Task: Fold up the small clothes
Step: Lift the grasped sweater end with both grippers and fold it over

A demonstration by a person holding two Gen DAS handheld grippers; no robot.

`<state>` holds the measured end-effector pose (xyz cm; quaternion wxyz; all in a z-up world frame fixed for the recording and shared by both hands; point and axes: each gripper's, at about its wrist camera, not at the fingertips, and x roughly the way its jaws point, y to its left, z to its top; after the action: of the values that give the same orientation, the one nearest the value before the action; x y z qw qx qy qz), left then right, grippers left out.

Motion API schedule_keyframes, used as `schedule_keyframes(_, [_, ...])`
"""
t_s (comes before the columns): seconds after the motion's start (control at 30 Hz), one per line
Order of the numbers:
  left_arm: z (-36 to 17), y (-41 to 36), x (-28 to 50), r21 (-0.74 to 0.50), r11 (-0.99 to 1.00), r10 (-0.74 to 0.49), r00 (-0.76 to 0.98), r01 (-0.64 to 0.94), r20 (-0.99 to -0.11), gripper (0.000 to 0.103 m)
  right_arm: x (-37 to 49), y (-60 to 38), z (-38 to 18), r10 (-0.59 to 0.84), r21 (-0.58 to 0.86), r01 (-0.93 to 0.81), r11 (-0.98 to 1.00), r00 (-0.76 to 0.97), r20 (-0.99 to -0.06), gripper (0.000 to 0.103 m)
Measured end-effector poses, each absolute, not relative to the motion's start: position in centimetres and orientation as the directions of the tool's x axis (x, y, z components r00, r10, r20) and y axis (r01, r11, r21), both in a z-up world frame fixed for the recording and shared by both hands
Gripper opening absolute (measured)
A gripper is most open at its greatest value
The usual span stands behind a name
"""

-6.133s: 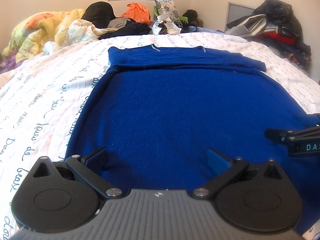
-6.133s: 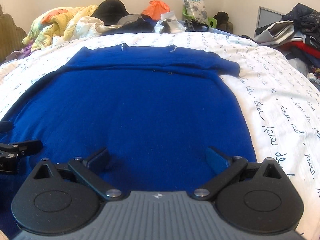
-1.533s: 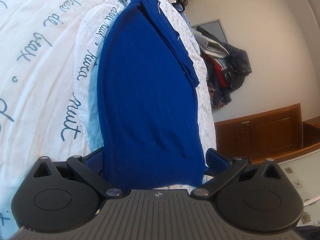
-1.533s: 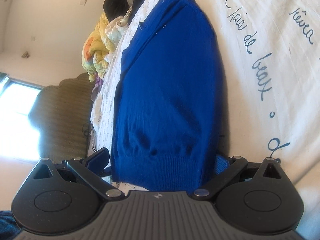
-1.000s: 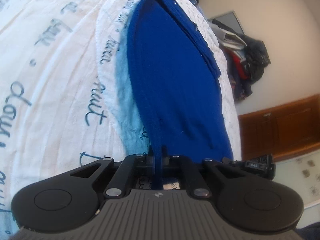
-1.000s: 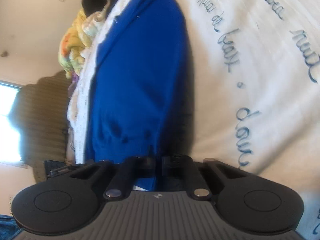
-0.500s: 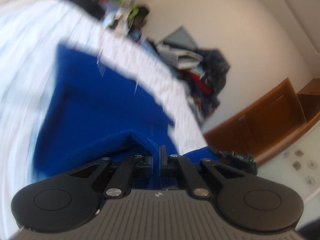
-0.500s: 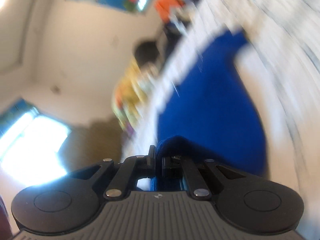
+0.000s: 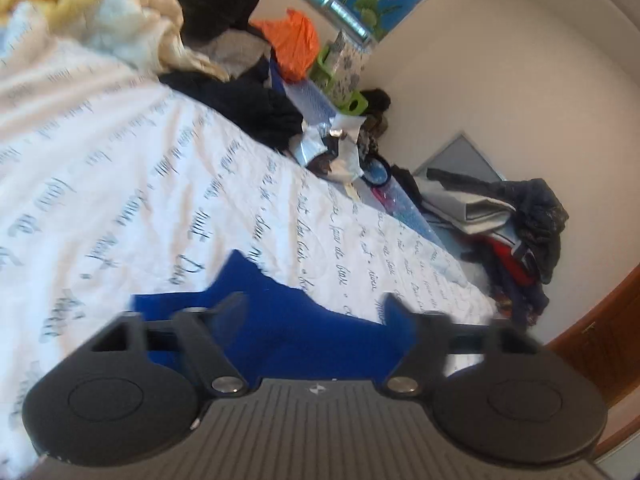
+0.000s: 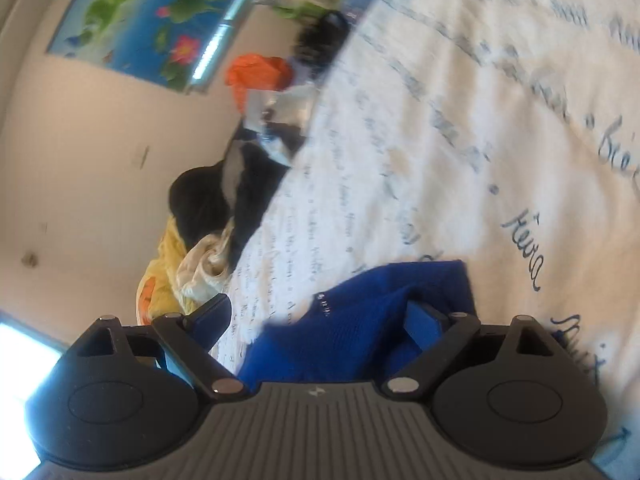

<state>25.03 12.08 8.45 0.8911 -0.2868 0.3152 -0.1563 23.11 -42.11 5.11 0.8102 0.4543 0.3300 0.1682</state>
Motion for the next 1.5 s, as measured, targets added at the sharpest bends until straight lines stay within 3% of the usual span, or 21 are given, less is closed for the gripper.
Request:
schedule_keyframes(0.03, [8.6, 12.7, 23.5, -0.582, 0.807, -0.437, 0.764, 0.100, -0.474, 0.096, 21.3, -42.3, 6.0, 0.566, 0.831, 0.002, 0.556, 0.732, -0.380, 0.092])
schedule_keyframes(0.1, [8.4, 13.5, 19.7, -0.522, 0.848, -0.392, 0.769, 0.090, -0.505, 0.095, 17.6, -42.4, 7.0, 0.566, 0.795, -0.031, 0.606, 0.719, -0.403, 0.092])
schedule_keyframes(0.2, [6.8, 14.1, 14.6, -0.465, 0.883, -0.356, 0.740, 0.066, -0.570, 0.094, 12.7, -42.5, 6.2, 0.529, 0.721, 0.031, 0.692, 0.658, -0.536, 0.093])
schedule_keyframes(0.3, [4.7, 14.5, 12.4, -0.489, 0.871, -0.386, 0.675, 0.042, -0.629, 0.094, 9.7, -42.1, 4.0, 0.521, 0.681, 0.090, 0.726, 0.575, -0.631, 0.093])
schedule_keyframes(0.4, [3.1, 14.7, 12.7, -0.533, 0.846, -0.415, 0.661, 0.027, -0.625, 0.091, 9.1, -41.2, 3.2, 0.568, 0.723, 0.054, 0.689, 0.580, -0.584, 0.093])
schedule_keyframes(0.43, [3.0, 14.7, 13.3, -0.545, 0.838, -0.422, 0.655, 0.017, -0.627, 0.085, 9.7, -40.9, 3.0, 0.581, 0.739, 0.053, 0.671, 0.581, -0.570, 0.093])
schedule_keyframes(0.5, [2.7, 14.7, 14.8, -0.576, 0.817, -0.441, 0.639, -0.004, -0.630, 0.048, 11.0, -40.3, 2.8, 0.594, 0.754, 0.036, 0.656, 0.591, -0.545, 0.089])
schedule_keyframes(0.53, [2.3, 14.4, 15.7, -0.574, 0.818, -0.441, 0.614, -0.025, -0.655, 0.009, 12.0, -39.9, 2.6, 0.576, 0.733, 0.054, 0.678, 0.580, -0.576, 0.055])
schedule_keyframes(0.57, [2.0, 14.3, 16.4, -0.571, 0.819, -0.431, 0.603, -0.050, -0.671, 0.008, 12.8, -39.4, 2.3, 0.556, 0.701, 0.084, 0.708, 0.546, -0.627, 0.005])
schedule_keyframes(0.67, [3.8, 14.0, 16.6, -0.551, 0.833, -0.415, 0.605, -0.047, -0.680, 0.006, 13.3, -38.5, 2.8, 0.565, 0.686, 0.050, 0.726, 0.525, -0.636, 0.007])
schedule_keyframes(0.87, [12.0, 15.3, 9.2, -0.539, 0.823, -0.508, 0.655, 0.179, -0.559, 0.006, 7.0, -38.7, 9.7, 0.673, 0.719, -0.159, 0.677, 0.529, -0.516, 0.006])
schedule_keyframes(0.93, [11.6, 15.7, 6.4, -0.489, 0.847, -0.497, 0.632, 0.207, -0.594, 0.010, 4.4, -38.2, 9.6, 0.682, 0.700, -0.185, 0.690, 0.488, -0.544, 0.010])
schedule_keyframes(1.0, [8.7, 16.1, 4.6, -0.395, 0.901, -0.415, 0.615, 0.179, -0.670, 0.024, 2.9, -37.6, 8.1, 0.625, 0.637, -0.152, 0.755, 0.461, -0.630, 0.024])
schedule_keyframes(1.03, [6.9, 16.9, 4.3, -0.351, 0.928, -0.351, 0.613, 0.126, -0.708, 0.038, 2.7, -37.5, 7.5, 0.577, 0.591, -0.132, 0.796, 0.460, -0.675, 0.051])
schedule_keyframes(1.07, [5.8, 17.7, 4.4, -0.333, 0.941, -0.302, 0.607, 0.065, -0.735, 0.045, 2.7, -37.5, 7.4, 0.514, 0.536, -0.106, 0.837, 0.484, -0.708, 0.070])
schedule_keyframes(1.13, [5.5, 19.0, 5.1, -0.372, 0.928, -0.293, 0.614, -0.002, -0.733, 0.045, 3.3, -37.5, 8.5, 0.422, 0.458, -0.085, 0.885, 0.559, -0.713, 0.072])
schedule_keyframes(1.2, [7.1, 19.2, 6.5, -0.402, 0.916, -0.292, 0.677, -0.005, -0.675, 0.062, 4.5, -36.9, 10.5, 0.442, 0.456, -0.156, 0.876, 0.637, -0.632, 0.072])
schedule_keyframes(1.23, [7.9, 18.7, 7.6, -0.392, 0.920, -0.276, 0.712, 0.001, -0.646, 0.077, 5.3, -36.1, 11.4, 0.453, 0.436, -0.213, 0.875, 0.679, -0.578, 0.072])
schedule_keyframes(1.27, [8.8, 17.9, 9.0, -0.367, 0.930, -0.253, 0.738, 0.008, -0.626, 0.081, 6.2, -34.9, 12.0, 0.444, 0.388, -0.255, 0.886, 0.709, -0.548, 0.072])
schedule_keyframes(1.4, [9.5, 12.0, 15.2, -0.211, 0.973, -0.209, 0.764, 0.097, -0.610, 0.070, 11.1, -26.9, 11.2, 0.344, 0.001, -0.430, 0.903, 0.719, -0.604, 0.070])
schedule_keyframes(1.5, [7.1, 8.1, 19.9, -0.106, 0.985, -0.170, 0.723, 0.134, -0.670, 0.057, 14.1, -23.7, 8.3, 0.296, -0.107, -0.492, 0.864, 0.668, -0.683, 0.051])
